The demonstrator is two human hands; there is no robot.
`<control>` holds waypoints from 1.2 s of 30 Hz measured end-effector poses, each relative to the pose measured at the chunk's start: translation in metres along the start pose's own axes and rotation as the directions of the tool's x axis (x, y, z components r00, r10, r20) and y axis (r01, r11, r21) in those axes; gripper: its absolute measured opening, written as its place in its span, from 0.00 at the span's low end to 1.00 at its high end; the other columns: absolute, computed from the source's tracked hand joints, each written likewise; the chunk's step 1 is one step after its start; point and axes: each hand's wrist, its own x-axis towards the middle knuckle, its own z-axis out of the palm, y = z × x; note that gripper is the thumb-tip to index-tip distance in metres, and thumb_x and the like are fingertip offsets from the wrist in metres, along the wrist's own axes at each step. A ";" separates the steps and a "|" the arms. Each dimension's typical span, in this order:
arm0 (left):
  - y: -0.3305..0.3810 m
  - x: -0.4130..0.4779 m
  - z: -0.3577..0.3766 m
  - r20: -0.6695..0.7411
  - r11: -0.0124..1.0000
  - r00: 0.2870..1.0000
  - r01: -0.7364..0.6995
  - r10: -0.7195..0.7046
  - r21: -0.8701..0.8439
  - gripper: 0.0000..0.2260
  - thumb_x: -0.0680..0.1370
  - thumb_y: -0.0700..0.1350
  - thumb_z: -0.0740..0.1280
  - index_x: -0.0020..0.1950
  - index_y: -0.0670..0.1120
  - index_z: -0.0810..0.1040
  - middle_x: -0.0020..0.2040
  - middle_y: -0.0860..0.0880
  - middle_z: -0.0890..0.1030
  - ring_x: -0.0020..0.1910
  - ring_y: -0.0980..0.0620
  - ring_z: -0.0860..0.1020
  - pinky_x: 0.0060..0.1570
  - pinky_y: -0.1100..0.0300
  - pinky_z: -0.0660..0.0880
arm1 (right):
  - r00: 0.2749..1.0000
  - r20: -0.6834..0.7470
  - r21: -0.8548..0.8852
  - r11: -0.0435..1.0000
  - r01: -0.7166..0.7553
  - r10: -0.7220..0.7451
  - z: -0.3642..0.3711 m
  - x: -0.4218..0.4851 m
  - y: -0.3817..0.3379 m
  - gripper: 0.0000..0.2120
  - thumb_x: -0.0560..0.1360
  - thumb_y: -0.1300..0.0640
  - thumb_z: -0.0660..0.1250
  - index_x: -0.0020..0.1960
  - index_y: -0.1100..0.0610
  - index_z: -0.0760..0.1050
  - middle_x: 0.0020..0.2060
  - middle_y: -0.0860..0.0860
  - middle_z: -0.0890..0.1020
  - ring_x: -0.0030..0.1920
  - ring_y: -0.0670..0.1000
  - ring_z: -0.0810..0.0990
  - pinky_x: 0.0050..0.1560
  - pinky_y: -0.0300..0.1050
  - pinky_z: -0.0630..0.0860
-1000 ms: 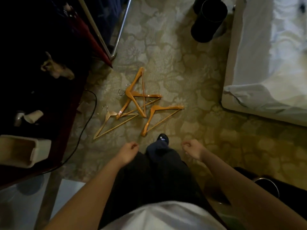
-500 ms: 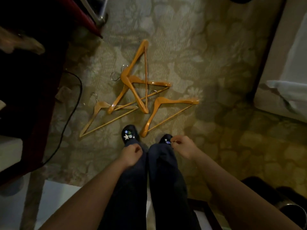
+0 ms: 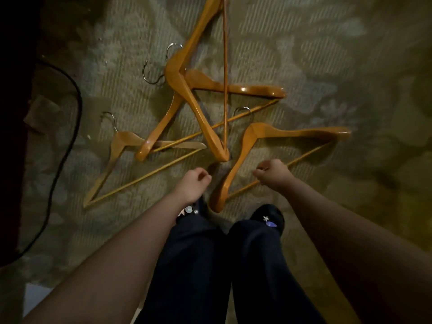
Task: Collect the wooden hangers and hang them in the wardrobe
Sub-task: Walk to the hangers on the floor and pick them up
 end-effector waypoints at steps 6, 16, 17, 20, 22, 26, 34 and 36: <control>-0.029 0.059 0.034 0.044 1.000 0.999 0.022 -0.022 0.006 0.17 0.79 0.47 0.61 0.68 0.46 0.69 0.63 0.43 0.75 0.62 0.44 0.74 0.63 0.49 0.71 | 0.979 -0.099 0.261 0.954 -0.146 0.177 0.044 0.067 -0.002 0.22 0.73 0.47 0.67 0.63 0.56 0.72 0.55 0.56 0.79 0.56 0.57 0.79 0.58 0.57 0.76; -0.033 0.084 0.067 0.157 0.984 0.986 -0.076 0.051 0.160 0.19 0.78 0.46 0.63 0.69 0.47 0.68 0.64 0.44 0.74 0.63 0.45 0.73 0.62 0.52 0.71 | 0.925 -0.311 0.286 0.950 -0.126 0.217 0.066 0.093 -0.012 0.17 0.74 0.50 0.66 0.59 0.55 0.69 0.57 0.56 0.77 0.61 0.60 0.75 0.61 0.58 0.73; -0.033 0.082 0.066 0.159 0.984 0.986 -0.074 0.048 0.161 0.18 0.78 0.46 0.63 0.68 0.47 0.69 0.63 0.44 0.75 0.62 0.45 0.74 0.62 0.52 0.72 | 0.926 -0.309 0.311 0.943 -0.116 0.216 0.066 0.089 -0.011 0.16 0.74 0.50 0.66 0.59 0.55 0.70 0.57 0.56 0.78 0.60 0.60 0.75 0.61 0.58 0.73; -0.030 0.069 0.062 0.148 0.986 0.987 -0.085 0.064 0.141 0.17 0.77 0.46 0.64 0.66 0.48 0.70 0.59 0.45 0.77 0.58 0.46 0.76 0.60 0.50 0.74 | 0.920 -0.330 0.413 0.909 -0.061 0.211 0.064 0.072 -0.004 0.10 0.75 0.52 0.65 0.56 0.53 0.72 0.54 0.53 0.79 0.57 0.56 0.78 0.59 0.57 0.75; -0.025 0.060 0.061 0.146 0.987 0.986 -0.101 0.082 0.125 0.18 0.77 0.46 0.65 0.67 0.48 0.69 0.59 0.46 0.77 0.59 0.48 0.75 0.61 0.50 0.73 | 0.895 -0.381 0.495 0.869 -0.015 0.233 0.062 0.060 0.003 0.04 0.76 0.56 0.63 0.44 0.49 0.73 0.48 0.52 0.81 0.51 0.55 0.81 0.55 0.56 0.78; -0.013 0.049 0.064 0.136 0.985 0.987 -0.105 0.086 0.134 0.21 0.77 0.45 0.65 0.69 0.48 0.66 0.62 0.46 0.75 0.62 0.48 0.73 0.63 0.52 0.71 | 0.937 -0.279 0.491 0.870 -0.048 0.209 0.054 0.045 0.009 0.05 0.75 0.57 0.64 0.42 0.48 0.72 0.47 0.53 0.82 0.50 0.56 0.82 0.54 0.58 0.78; -0.005 0.084 0.072 0.079 0.990 0.997 -0.027 0.017 0.138 0.22 0.78 0.45 0.63 0.71 0.47 0.65 0.66 0.44 0.73 0.66 0.44 0.71 0.65 0.51 0.69 | 0.962 -0.218 0.356 0.931 -0.077 0.163 0.049 0.074 -0.010 0.18 0.74 0.47 0.66 0.59 0.55 0.72 0.57 0.55 0.79 0.60 0.59 0.76 0.59 0.53 0.74; -0.008 0.089 0.074 0.087 0.993 0.996 -0.044 0.035 0.111 0.19 0.78 0.44 0.63 0.68 0.47 0.69 0.63 0.45 0.76 0.63 0.44 0.73 0.64 0.50 0.71 | 0.950 -0.252 0.322 0.942 -0.097 0.184 0.053 0.086 -0.013 0.19 0.73 0.46 0.67 0.59 0.56 0.72 0.57 0.55 0.78 0.60 0.60 0.75 0.57 0.54 0.72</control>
